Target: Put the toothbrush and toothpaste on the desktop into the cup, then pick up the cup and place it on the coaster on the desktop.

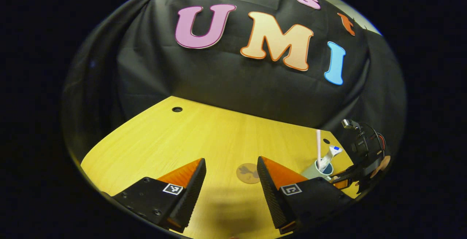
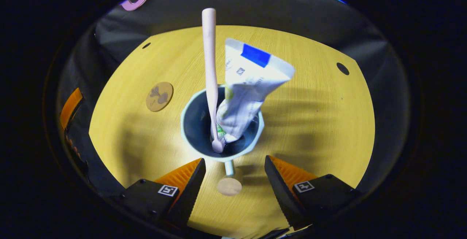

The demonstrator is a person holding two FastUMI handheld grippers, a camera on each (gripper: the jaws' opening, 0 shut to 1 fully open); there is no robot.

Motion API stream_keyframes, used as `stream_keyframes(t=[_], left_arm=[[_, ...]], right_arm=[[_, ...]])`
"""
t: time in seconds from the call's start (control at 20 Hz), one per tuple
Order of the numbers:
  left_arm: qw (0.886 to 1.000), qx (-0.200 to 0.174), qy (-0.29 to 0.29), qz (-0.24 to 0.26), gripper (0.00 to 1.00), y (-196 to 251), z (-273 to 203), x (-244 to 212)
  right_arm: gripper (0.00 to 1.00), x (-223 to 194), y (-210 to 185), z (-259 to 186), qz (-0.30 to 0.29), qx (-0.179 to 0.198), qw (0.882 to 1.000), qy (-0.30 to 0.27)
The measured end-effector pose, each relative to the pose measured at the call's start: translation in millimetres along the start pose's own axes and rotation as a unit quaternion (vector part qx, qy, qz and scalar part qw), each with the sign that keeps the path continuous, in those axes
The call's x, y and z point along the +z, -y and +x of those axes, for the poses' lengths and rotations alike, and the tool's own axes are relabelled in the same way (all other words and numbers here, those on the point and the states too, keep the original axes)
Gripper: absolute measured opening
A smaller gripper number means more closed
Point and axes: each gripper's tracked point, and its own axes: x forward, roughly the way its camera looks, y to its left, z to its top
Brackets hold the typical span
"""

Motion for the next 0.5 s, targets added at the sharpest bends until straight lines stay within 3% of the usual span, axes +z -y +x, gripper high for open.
stream_keyframes(t=[0.15,0.2,0.3,0.45,0.5], left_arm=[[1.0,0.015,0.0,-0.007,0.81,-15.7,-5.9,-0.6],[1.0,0.018,-0.001,-0.008,0.81,-19.8,-8.4,-1.1],[1.0,0.021,0.0,-0.008,0.81,-21.7,-8.4,-1.1],[1.0,0.022,-0.002,-0.005,0.81,-27.0,-11.2,-1.2],[1.0,0.022,-0.003,-0.005,0.81,-29.0,-11.6,-1.9]], right_arm=[[0.94,-0.2,-7.0,8.9,-0.011,0.0,1.0,-0.019],[0.98,0.2,-8.4,10.9,-0.016,-0.003,1.0,-0.023],[0.84,-2.4,-8.5,14.1,-0.028,-0.013,0.999,-0.03],[0.43,-6.6,-1.5,18.4,-0.038,-0.026,0.998,-0.04],[0.36,-5.7,-2.1,17.8,-0.036,-0.023,0.998,-0.04]])
